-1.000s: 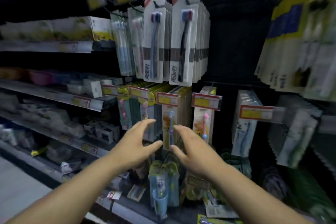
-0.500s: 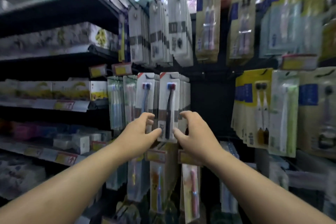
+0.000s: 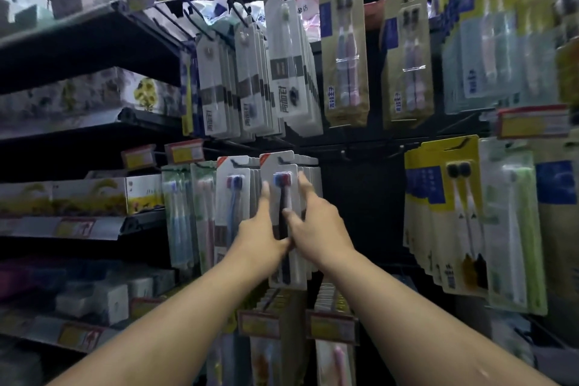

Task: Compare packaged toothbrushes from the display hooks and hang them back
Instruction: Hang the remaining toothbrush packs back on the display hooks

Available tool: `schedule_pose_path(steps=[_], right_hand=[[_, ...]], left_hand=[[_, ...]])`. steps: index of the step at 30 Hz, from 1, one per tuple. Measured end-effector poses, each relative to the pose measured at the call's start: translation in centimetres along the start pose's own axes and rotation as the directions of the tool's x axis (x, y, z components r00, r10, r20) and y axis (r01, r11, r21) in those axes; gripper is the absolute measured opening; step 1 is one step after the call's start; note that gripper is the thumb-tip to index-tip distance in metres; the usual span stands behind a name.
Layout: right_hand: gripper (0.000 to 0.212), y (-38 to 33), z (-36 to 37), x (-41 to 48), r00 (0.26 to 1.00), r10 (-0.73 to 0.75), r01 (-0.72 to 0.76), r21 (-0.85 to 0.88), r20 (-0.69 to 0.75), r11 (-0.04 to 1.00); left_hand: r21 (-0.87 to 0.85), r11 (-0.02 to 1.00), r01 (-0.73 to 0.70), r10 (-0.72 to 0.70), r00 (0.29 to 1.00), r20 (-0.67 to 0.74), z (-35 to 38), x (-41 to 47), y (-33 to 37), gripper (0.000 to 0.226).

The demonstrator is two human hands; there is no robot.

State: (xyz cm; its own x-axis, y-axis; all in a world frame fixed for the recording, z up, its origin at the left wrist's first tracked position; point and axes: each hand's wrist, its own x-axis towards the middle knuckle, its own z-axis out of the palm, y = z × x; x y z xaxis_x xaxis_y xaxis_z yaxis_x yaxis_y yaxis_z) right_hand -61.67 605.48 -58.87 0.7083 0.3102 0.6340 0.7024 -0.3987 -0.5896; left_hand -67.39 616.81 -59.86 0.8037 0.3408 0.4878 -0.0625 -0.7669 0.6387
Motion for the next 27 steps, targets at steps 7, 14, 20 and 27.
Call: schedule_pose_path(steps=[7,14,20,27], right_hand=[[0.073,0.8,0.2,0.8,1.0,0.02,-0.019,-0.026,0.017,0.999],[0.071,0.7,0.0,1.1,0.995,0.068,-0.07,0.016,0.074,0.997],[0.07,1.2,0.5,0.6,0.997,0.066,-0.068,0.035,0.039,0.997],[0.084,1.3,0.9,0.7,0.992,0.122,-0.119,0.108,-0.023,0.987]], left_hand=[[0.03,1.0,0.003,-0.001,0.997,-0.071,1.8,0.9,0.2,0.116],[-0.002,1.0,-0.022,0.022,0.997,-0.072,1.6,1.4,0.0,0.115],[-0.058,0.998,-0.003,-0.003,0.995,-0.1,1.5,0.8,-0.7,0.113],[-0.095,0.994,0.053,-0.06,0.996,-0.071,1.0,1.6,-1.0,0.101]])
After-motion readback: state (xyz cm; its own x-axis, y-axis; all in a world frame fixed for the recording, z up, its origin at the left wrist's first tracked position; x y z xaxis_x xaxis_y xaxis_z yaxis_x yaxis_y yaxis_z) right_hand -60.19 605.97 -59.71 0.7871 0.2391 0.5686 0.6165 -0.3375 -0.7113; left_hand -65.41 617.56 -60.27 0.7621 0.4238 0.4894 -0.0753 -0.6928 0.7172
